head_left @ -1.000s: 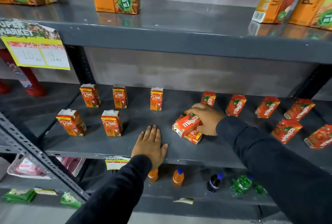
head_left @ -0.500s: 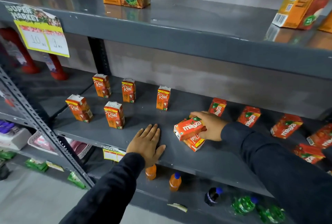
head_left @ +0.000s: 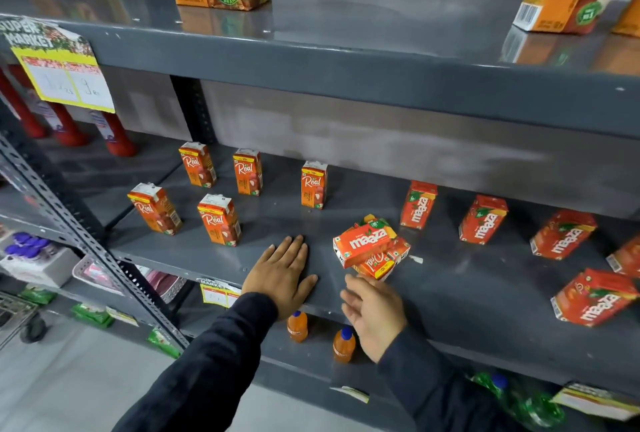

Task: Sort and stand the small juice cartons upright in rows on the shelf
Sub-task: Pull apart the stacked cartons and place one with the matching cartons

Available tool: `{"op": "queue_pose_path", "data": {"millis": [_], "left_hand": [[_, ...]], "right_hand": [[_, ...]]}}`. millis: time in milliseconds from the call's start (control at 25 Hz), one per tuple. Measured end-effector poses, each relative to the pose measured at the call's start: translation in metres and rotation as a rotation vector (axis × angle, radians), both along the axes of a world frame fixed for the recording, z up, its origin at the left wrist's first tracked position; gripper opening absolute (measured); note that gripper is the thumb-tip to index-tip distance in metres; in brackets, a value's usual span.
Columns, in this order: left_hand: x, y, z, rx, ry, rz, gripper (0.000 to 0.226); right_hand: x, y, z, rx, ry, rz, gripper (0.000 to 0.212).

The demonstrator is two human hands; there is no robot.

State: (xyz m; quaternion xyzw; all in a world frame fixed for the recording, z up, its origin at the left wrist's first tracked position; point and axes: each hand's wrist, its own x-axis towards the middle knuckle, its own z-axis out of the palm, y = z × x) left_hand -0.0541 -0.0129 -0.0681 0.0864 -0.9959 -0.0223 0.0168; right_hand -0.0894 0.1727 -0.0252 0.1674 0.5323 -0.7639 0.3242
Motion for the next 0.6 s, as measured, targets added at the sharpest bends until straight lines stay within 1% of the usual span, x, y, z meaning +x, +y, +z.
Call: {"op": "queue_pose_path", "data": {"millis": [80, 200, 360, 480, 600], "left_hand": [[0.0, 0.0, 0.0, 0.003, 0.004, -0.002, 0.075], [-0.001, -0.002, -0.001, 0.008, 0.005, -0.013, 0.077], [-0.001, -0.004, -0.005, 0.014, 0.016, -0.018, 0.08], [-0.002, -0.005, -0.007, 0.02, 0.021, -0.023, 0.082], [-0.003, -0.006, -0.006, 0.02, 0.023, -0.028, 0.082]], "right_hand": [[0.002, -0.012, -0.001, -0.064, -0.109, -0.056, 0.028], [0.0, -0.024, 0.0, -0.124, -0.17, -0.121, 0.033], [-0.007, -0.029, 0.0, -0.202, -0.203, -0.17, 0.041], [-0.009, -0.033, 0.002, -0.234, -0.196, -0.204, 0.038], [-0.01, -0.034, 0.007, -0.204, -0.176, -0.249, 0.034]]}}
